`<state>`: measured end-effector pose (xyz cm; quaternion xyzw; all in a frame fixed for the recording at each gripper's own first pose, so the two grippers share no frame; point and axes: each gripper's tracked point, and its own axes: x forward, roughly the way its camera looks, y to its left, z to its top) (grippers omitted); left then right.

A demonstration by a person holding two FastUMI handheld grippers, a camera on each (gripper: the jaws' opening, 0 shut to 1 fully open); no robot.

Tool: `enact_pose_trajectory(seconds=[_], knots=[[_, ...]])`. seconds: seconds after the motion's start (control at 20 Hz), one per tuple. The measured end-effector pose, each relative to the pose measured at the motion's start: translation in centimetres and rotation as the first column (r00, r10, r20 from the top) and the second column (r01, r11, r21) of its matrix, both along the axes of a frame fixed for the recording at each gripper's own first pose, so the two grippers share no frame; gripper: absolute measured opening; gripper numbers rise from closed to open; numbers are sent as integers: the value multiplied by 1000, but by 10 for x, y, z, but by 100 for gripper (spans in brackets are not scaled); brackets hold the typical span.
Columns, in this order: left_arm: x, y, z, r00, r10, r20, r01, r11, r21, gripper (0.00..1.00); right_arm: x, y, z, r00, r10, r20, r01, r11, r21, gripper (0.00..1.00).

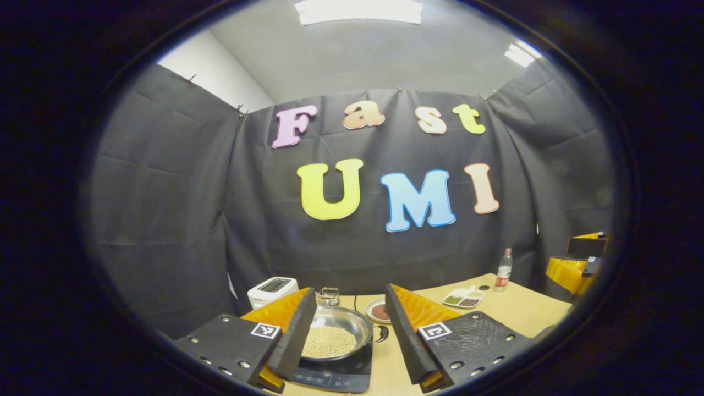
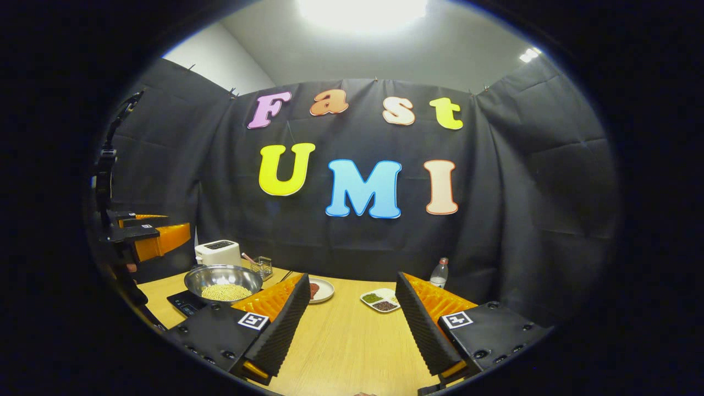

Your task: First push the handle of the pot to place it horizontally, then grasp the pot with both hands and set it on the induction cooktop.

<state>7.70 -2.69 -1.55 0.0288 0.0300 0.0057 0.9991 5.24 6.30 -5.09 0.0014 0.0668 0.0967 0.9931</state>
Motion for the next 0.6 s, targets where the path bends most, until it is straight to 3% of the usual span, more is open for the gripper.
enact_pose_trajectory(seconds=[0.1, 0.35, 0.4, 0.45, 0.55, 0.6], knots=[[-20, -16, 16, 1000, -4, 22, 4, 1000, 0, 73, -15, -17, 11, 1000, -2, 19, 2, 1000, 10, 98], [-61, -45, 46, 998, -25, 51, 25, 1000, -7, 76, -47, -48, 20, 1000, -2, 16, 2, 1000, -1, 98], [-67, -44, 50, 998, -23, 57, 23, 1000, -5, 72, -53, -53, 22, 1000, -7, 17, 7, 1000, -9, 94], [-74, -45, 55, 998, -25, 64, 25, 1000, -7, 76, -59, -57, 24, 1000, -13, 19, 14, 1000, -13, 94], [-87, -44, 62, 997, -24, 78, 24, 1000, -4, 72, -67, -63, 28, 999, -29, 24, 29, 999, -15, 94], [-94, -40, 64, 996, -23, 87, 22, 1000, 7, 72, -72, -64, 31, 999, -35, 29, 35, 999, -12, 98]])
